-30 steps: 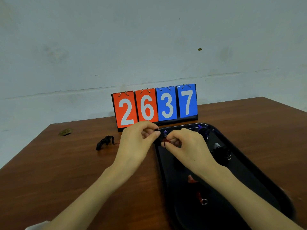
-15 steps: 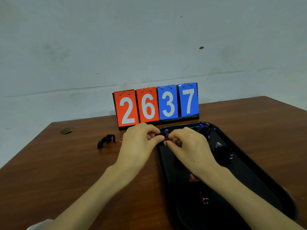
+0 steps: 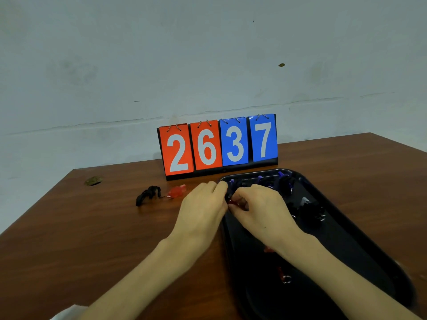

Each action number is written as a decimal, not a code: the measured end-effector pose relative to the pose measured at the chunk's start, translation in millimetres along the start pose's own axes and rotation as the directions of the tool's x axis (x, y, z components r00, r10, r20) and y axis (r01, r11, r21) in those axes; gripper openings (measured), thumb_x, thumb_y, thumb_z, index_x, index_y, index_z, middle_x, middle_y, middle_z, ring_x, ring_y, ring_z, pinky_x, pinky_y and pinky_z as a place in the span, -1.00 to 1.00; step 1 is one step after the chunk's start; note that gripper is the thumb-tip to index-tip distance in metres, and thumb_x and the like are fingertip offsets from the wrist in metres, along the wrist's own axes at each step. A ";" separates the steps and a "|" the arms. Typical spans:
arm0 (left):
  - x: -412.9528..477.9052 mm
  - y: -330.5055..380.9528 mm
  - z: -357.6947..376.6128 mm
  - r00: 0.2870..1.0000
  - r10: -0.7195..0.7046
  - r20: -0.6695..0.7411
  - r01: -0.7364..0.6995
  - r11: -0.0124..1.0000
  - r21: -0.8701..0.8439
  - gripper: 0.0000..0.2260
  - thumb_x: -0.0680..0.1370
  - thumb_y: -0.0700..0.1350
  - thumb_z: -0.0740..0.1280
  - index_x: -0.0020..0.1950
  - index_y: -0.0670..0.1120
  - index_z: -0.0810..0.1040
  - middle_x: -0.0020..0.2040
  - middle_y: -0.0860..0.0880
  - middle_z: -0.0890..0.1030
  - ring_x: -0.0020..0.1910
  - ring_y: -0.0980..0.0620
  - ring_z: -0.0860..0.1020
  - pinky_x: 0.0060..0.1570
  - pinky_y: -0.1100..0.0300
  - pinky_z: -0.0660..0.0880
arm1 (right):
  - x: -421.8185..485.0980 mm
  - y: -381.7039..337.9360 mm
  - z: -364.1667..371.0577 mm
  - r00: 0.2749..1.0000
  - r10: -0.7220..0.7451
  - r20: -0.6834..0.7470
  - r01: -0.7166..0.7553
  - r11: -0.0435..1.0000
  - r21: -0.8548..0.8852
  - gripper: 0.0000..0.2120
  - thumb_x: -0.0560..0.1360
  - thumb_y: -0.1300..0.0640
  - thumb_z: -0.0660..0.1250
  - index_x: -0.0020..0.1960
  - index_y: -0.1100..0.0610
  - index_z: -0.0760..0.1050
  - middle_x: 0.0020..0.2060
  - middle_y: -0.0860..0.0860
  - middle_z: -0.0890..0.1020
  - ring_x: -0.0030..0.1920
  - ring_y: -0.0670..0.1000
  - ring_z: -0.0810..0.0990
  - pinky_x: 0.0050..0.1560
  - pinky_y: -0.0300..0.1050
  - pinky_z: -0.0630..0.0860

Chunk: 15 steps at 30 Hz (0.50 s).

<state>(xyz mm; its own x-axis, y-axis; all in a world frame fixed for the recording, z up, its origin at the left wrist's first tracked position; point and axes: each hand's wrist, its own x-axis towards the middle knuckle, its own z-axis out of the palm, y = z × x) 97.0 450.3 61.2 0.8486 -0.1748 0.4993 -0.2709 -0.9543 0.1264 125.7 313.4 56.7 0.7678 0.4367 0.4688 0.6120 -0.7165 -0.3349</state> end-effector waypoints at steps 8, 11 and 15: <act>8.3 -13.3 1.2 0.834 -0.521 0.181 0.434 0.419 -0.797 -0.71 0.47 -0.27 0.38 0.07 0.00 0.40 -0.25 0.01 0.66 -0.34 0.22 0.59 -0.29 0.37 0.46 | 4.2 5.0 -1.1 0.991 0.121 0.058 -0.128 0.983 0.134 -0.86 0.45 0.02 0.37 -0.06 0.05 0.60 -0.18 -0.07 0.64 -0.18 -0.14 0.54 -0.02 -0.21 0.52; 10.9 -20.9 2.3 0.770 -0.472 0.429 0.512 0.058 -0.857 -0.73 0.48 -0.32 0.35 0.13 -0.10 0.42 -0.23 -0.01 0.64 -0.51 0.19 0.46 -0.42 0.30 0.31 | 5.4 6.3 -2.8 0.988 0.142 0.065 -0.151 0.976 0.158 -0.87 0.44 0.03 0.38 -0.06 0.05 0.61 -0.20 -0.09 0.63 -0.20 -0.16 0.51 -0.03 -0.25 0.49; 10.5 -26.5 7.9 0.788 -0.352 0.506 0.532 -0.024 -0.846 -0.84 0.52 -0.38 0.26 0.02 -0.16 0.44 -0.17 -0.09 0.59 -0.45 0.15 0.36 -0.49 0.31 0.26 | 3.3 7.2 -0.2 0.990 0.128 0.065 -0.136 0.981 0.139 -0.88 0.45 0.03 0.38 -0.08 0.05 0.60 -0.27 -0.12 0.58 -0.23 -0.16 0.50 -0.07 -0.26 0.47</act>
<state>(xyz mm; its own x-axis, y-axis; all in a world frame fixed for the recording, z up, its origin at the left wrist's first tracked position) 116.7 471.9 56.3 0.9935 0.0759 -0.0848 0.0740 0.1353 0.9880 132.7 309.6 56.0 0.8506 0.3754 0.3681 0.5220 -0.6869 -0.5057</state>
